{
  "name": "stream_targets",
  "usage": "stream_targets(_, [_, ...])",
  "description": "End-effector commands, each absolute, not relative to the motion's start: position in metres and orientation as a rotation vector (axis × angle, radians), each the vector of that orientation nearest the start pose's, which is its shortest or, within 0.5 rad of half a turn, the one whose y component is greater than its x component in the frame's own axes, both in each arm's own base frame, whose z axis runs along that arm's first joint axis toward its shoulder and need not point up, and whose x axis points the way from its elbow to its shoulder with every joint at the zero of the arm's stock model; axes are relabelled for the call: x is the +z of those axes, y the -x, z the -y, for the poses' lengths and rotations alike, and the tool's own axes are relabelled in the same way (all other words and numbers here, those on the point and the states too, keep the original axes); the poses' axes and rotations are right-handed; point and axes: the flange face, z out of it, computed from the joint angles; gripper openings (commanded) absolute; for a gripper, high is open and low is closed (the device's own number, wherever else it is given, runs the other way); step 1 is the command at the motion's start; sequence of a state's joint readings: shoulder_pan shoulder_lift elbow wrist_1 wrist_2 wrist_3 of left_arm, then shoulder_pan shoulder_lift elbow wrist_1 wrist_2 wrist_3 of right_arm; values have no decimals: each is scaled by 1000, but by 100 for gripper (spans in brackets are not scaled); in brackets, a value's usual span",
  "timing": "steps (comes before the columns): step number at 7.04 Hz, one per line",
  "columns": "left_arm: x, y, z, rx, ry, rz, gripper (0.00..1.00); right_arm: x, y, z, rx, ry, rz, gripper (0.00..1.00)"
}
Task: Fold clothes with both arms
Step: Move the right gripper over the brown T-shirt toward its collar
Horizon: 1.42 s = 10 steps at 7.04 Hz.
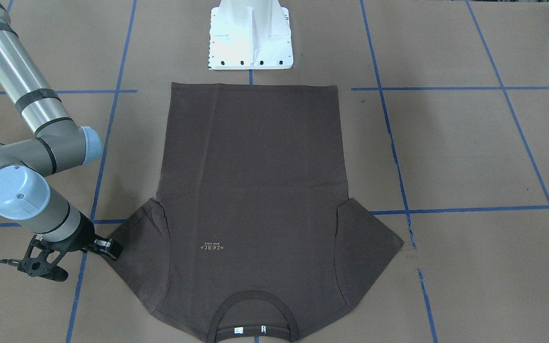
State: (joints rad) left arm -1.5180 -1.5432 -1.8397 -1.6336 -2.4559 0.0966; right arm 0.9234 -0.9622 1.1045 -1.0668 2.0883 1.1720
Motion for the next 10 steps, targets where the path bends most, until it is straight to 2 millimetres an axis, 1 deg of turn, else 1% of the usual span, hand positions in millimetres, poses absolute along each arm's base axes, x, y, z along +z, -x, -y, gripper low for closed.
stream_targets(1, [523, 30, 485, 273, -303, -886, 100, 467, 394, 657, 335, 14, 806, 30])
stream_targets(2, [522, 29, 485, 274, -302, -890, 100, 466, 394, 656, 328, 12, 807, 0])
stream_targets(3, [521, 30, 485, 273, -305, -891, 100, 458, 395, 655, 321, 8, 817, 0])
stream_targets(4, [519, 30, 484, 275, -308, -891, 100, 459, 396, 654, 320, 11, 816, 0])
stream_targets(5, [519, 30, 484, 275, -308, -891, 100, 450, 398, 654, 319, 7, 825, 0])
stream_targets(6, [519, 30, 484, 275, -309, -891, 100, 453, 400, 649, 304, 6, 825, 0])
stream_targets(7, [517, 29, 484, 278, -311, -894, 100, 439, 401, 651, 302, -6, 841, 0])
stream_targets(8, [512, 28, 483, 282, -313, -928, 100, 411, 402, 651, 304, -20, 866, 0])
stream_targets(9, [512, 28, 483, 281, -312, -932, 100, 358, 416, 660, 311, -25, 876, 0])
stream_targets(10, [511, 28, 482, 282, -313, -932, 100, 324, 449, 651, 341, -10, 886, 0])
